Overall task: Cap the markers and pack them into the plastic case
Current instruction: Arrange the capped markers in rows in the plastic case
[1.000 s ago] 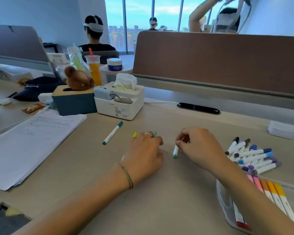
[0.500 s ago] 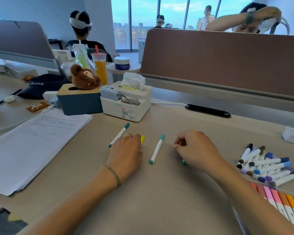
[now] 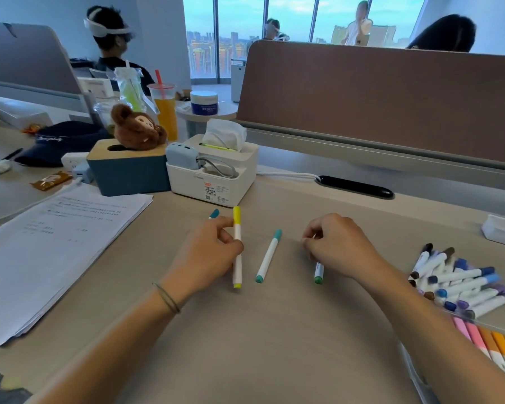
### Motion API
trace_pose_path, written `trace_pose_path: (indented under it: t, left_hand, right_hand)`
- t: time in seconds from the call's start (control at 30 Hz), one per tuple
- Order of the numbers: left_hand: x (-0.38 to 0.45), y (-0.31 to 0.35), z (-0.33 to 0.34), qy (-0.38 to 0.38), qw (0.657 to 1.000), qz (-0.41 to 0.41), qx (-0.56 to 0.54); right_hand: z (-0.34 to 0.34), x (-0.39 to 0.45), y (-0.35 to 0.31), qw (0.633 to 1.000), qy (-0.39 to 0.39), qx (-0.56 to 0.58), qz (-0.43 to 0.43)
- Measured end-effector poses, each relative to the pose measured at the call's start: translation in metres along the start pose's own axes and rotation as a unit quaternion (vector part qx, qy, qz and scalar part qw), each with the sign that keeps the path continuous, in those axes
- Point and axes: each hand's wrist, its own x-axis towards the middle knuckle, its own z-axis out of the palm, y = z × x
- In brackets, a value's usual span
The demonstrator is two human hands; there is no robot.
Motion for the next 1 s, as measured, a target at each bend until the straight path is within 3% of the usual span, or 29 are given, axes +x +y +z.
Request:
trace_pose_path:
  t: [0.4, 0.7, 0.8, 1.0]
  left_hand:
    - [-0.009, -0.039, -0.057, 0.032, 0.995, -0.072, -0.057]
    - [-0.025, -0.046, -0.072, 0.028, 0.991, -0.084, -0.101]
    - [-0.032, -0.045, -0.072, 0.019, 0.99, -0.075, -0.121]
    - [-0.04, -0.031, -0.055, -0.026, 0.982, -0.047, -0.183]
  right_hand:
    - [0.07, 0.058, -0.126, 0.997, -0.046, -0.018, -0.052]
    - [0.088, 0.067, -0.153, 0.997, -0.047, -0.051, -0.026]
    - [0.086, 0.066, -0.151, 0.997, -0.074, -0.009, -0.015]
    - [0.059, 0.046, -0.125, 0.97, -0.157, 0.186, 0.029]
